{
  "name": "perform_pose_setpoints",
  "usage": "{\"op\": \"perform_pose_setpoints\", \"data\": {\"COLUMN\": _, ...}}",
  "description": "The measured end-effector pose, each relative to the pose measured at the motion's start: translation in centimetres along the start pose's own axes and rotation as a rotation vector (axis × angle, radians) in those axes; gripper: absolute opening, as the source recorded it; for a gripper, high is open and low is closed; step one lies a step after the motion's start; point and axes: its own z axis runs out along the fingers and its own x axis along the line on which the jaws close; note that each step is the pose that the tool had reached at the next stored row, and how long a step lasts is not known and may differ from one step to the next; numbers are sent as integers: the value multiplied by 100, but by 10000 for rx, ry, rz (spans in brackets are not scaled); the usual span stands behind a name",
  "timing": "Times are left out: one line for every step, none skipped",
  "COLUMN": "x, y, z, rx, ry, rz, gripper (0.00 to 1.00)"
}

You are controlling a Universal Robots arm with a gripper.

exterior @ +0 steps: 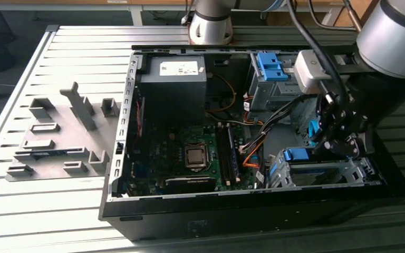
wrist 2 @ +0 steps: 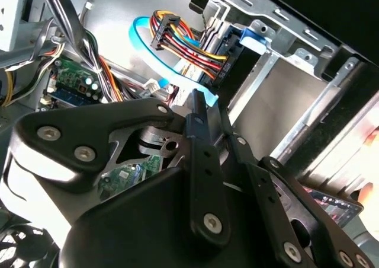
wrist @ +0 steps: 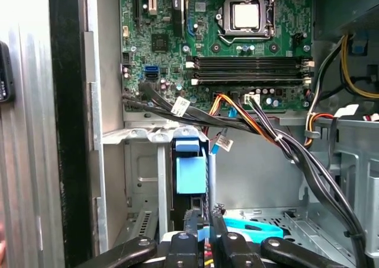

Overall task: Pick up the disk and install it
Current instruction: 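Insert the second disk wire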

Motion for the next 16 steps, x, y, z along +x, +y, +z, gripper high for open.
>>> {"op": "perform_pose_setpoints", "data": {"x": -1, "y": -1, "z": -20, "rx": 0, "ry": 0, "rz": 0, "gripper": 24}}
{"op": "perform_pose_setpoints", "data": {"x": -1, "y": -2, "z": -37, "rx": 0, "ry": 0, "rz": 0, "gripper": 24}}
{"op": "perform_pose_setpoints", "data": {"x": -2, "y": -3, "z": -52, "rx": 0, "ry": 1, "rz": 0, "gripper": 24}}
{"op": "perform_pose_setpoints", "data": {"x": -2, "y": -4, "z": -65, "rx": 0, "ry": 1, "rz": 0, "gripper": 24}}
{"op": "perform_pose_setpoints", "data": {"x": -2, "y": -4, "z": -69, "rx": 0, "ry": 0, "rz": 0, "gripper": 24}}
{"op": "perform_pose_setpoints", "data": {"x": -2, "y": -4, "z": -68, "rx": 0, "ry": -2, "rz": 0, "gripper": 24}}
{"op": "perform_pose_setpoints", "data": {"x": -2, "y": -4, "z": -68, "rx": 0, "ry": -2, "rz": 0, "gripper": 24}}
{"op": "perform_pose_setpoints", "data": {"x": -2, "y": -4, "z": -69, "rx": 0, "ry": -1, "rz": 0, "gripper": 24}}
{"op": "perform_pose_setpoints", "data": {"x": -2, "y": -4, "z": -69, "rx": 0, "ry": -2, "rz": 0, "gripper": 22}}
{"op": "perform_pose_setpoints", "data": {"x": -3, "y": -4, "z": -70, "rx": 0, "ry": 0, "rz": 0, "gripper": 22}}
{"op": "perform_pose_setpoints", "data": {"x": -3, "y": -4, "z": -70, "rx": 0, "ry": 0, "rz": 0, "gripper": 16}}
{"op": "perform_pose_setpoints", "data": {"x": -2, "y": -4, "z": -70, "rx": 0, "ry": 0, "rz": 0, "gripper": 11}}
{"op": "perform_pose_setpoints", "data": {"x": -2, "y": -4, "z": -70, "rx": -1, "ry": 1, "rz": 0, "gripper": 11}}
{"op": "perform_pose_setpoints", "data": {"x": -3, "y": -4, "z": -70, "rx": 0, "ry": 0, "rz": 0, "gripper": 11}}
{"op": "perform_pose_setpoints", "data": {"x": -3, "y": -4, "z": -70, "rx": 0, "ry": 0, "rz": 0, "gripper": 11}}
{"op": "perform_pose_setpoints", "data": {"x": -2, "y": -4, "z": -70, "rx": 0, "ry": 0, "rz": 0, "gripper": 11}}
